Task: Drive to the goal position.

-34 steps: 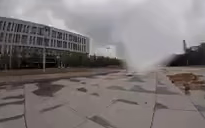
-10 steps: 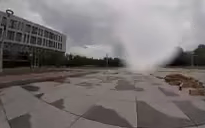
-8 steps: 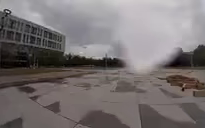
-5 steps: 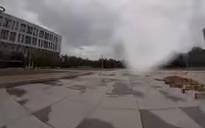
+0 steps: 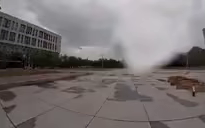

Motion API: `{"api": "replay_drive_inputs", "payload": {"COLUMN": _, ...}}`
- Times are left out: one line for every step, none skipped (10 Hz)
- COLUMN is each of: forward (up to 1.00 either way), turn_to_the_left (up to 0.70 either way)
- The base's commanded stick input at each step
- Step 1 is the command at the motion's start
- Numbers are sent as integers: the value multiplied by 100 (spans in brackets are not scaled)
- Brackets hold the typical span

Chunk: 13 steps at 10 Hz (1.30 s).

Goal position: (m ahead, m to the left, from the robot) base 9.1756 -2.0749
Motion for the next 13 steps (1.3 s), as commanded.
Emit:
{"api": "replay_drive_inputs", "payload": {"forward": 70, "turn_to_the_left": 0}}
{"api": "replay_drive_inputs", "payload": {"forward": 70, "turn_to_the_left": 0}}
{"api": "replay_drive_inputs", "payload": {"forward": 70, "turn_to_the_left": 0}}
{"api": "replay_drive_inputs", "payload": {"forward": 70, "turn_to_the_left": 0}}
{"api": "replay_drive_inputs", "payload": {"forward": 70, "turn_to_the_left": 0}}
{"api": "replay_drive_inputs", "payload": {"forward": 70, "turn_to_the_left": 0}}
{"api": "replay_drive_inputs", "payload": {"forward": 70, "turn_to_the_left": 0}}
{"api": "replay_drive_inputs", "payload": {"forward": 70, "turn_to_the_left": 0}}
{"api": "replay_drive_inputs", "payload": {"forward": 70, "turn_to_the_left": 0}}
{"api": "replay_drive_inputs", "payload": {"forward": 70, "turn_to_the_left": 0}}
{"api": "replay_drive_inputs", "payload": {"forward": 70, "turn_to_the_left": 0}}
{"api": "replay_drive_inputs", "payload": {"forward": 70, "turn_to_the_left": 0}}
{"api": "replay_drive_inputs", "payload": {"forward": 70, "turn_to_the_left": 0}}
